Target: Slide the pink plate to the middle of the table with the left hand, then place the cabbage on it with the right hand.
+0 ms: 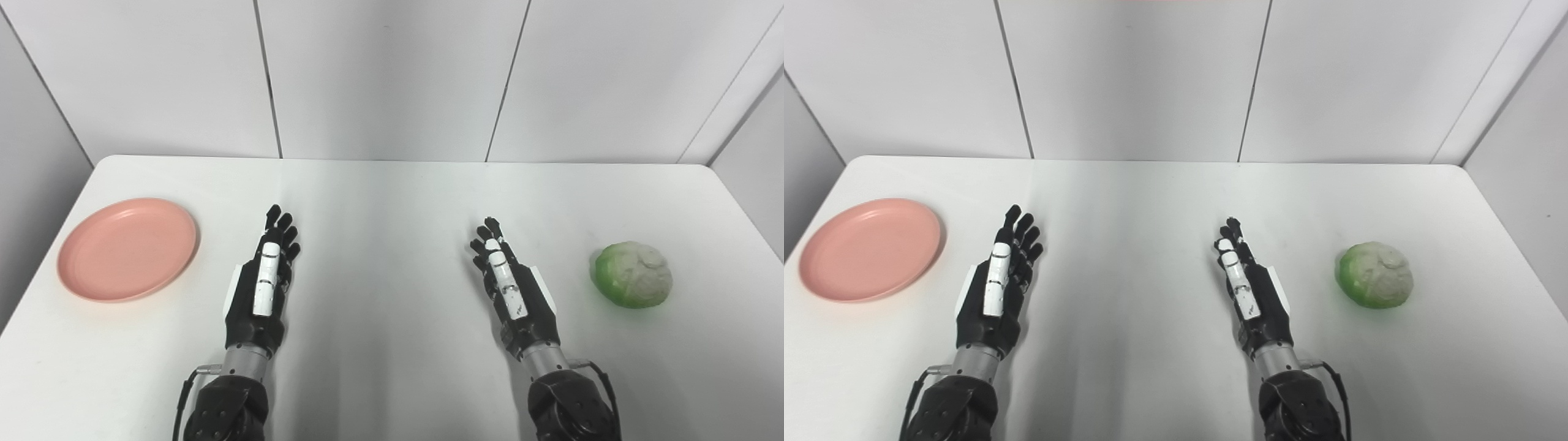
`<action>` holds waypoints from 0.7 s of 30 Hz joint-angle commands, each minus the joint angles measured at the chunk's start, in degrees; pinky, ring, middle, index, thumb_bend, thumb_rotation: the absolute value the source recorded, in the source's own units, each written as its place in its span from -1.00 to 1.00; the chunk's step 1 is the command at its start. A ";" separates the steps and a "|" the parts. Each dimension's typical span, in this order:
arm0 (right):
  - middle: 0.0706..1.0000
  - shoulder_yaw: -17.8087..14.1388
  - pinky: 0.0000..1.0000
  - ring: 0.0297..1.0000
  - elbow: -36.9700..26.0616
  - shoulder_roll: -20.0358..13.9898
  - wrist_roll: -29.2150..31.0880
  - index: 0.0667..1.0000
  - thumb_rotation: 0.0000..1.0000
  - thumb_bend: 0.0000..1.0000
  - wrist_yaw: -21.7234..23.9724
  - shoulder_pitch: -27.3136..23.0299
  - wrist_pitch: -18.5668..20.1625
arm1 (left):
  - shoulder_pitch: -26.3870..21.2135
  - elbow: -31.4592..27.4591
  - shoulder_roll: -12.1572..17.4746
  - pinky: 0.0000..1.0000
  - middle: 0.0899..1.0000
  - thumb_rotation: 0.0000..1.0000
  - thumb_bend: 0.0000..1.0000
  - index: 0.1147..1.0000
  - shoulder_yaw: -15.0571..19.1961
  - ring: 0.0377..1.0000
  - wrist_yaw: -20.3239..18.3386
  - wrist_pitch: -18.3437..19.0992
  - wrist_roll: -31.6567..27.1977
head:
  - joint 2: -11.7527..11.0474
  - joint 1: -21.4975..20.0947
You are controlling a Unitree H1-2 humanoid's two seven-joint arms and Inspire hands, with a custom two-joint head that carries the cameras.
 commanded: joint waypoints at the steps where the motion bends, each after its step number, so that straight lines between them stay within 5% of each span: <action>1: 0.97 -0.03 1.00 0.94 -2.11 -0.20 0.44 0.98 0.71 0.33 0.78 -0.75 -2.70 | -1.23 -0.96 -0.40 1.00 1.00 0.83 0.15 1.00 -0.41 1.00 -0.14 -1.64 0.39 | 0.00 0.01; 12: 0.97 -0.14 1.00 0.94 -2.13 -0.33 0.65 0.99 0.73 0.30 0.85 -0.91 -2.61 | -1.02 -1.02 -0.66 1.00 1.00 0.80 0.17 1.00 -0.66 1.00 0.12 -1.47 0.77 | -0.03 0.44; 21: 1.00 -3.21 1.00 0.99 0.81 -3.39 5.34 1.00 0.79 0.36 4.13 -0.51 -3.85 | -3.07 4.29 -3.45 1.00 1.00 0.81 0.14 1.00 -0.97 1.00 1.56 -7.90 1.98 | -5.59 19.83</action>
